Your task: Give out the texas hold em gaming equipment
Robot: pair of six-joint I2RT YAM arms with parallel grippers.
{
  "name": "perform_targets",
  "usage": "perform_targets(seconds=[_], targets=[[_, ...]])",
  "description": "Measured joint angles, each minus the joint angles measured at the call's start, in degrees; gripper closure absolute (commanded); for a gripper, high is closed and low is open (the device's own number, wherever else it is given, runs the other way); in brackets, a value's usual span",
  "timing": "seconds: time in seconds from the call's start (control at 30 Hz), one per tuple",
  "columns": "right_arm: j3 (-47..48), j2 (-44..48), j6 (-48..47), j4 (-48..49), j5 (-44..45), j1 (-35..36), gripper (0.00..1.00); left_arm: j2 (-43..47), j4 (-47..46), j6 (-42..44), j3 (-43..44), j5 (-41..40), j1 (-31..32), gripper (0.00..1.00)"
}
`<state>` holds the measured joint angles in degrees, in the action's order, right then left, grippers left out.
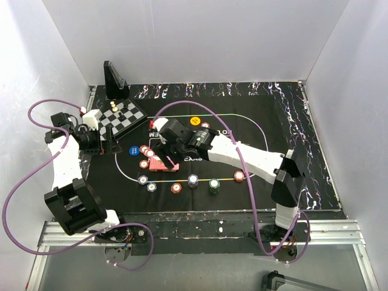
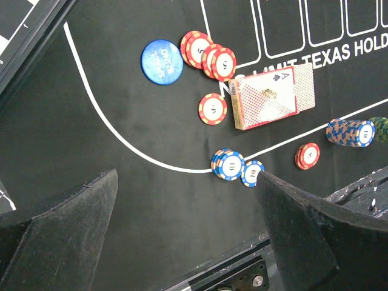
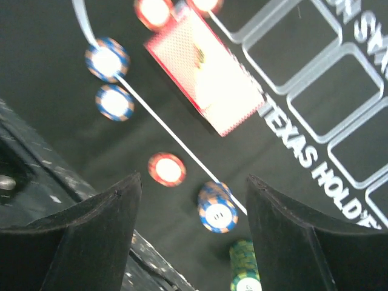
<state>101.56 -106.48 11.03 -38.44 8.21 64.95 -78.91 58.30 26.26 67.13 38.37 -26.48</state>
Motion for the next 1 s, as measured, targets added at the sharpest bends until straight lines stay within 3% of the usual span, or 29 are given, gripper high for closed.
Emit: perform_targets(seconds=[0.27, 0.77, 1.0], targets=[[-16.5, -0.9, 3.9, -2.6, 1.7, -2.5, 0.20, 0.1, -0.1, -0.2, -0.7, 0.3, 0.0, 0.00], [-22.2, -1.7, 7.8, 2.3, -0.5, -2.6, 0.22, 0.1, 0.0, -0.3, -0.9, 1.0, 0.0, 0.00], [-25.2, -1.9, 8.9, 3.3, -1.4, -2.8, 0.30, 0.1, 0.0, -0.3, -0.9, 1.1, 0.0, 0.00]])
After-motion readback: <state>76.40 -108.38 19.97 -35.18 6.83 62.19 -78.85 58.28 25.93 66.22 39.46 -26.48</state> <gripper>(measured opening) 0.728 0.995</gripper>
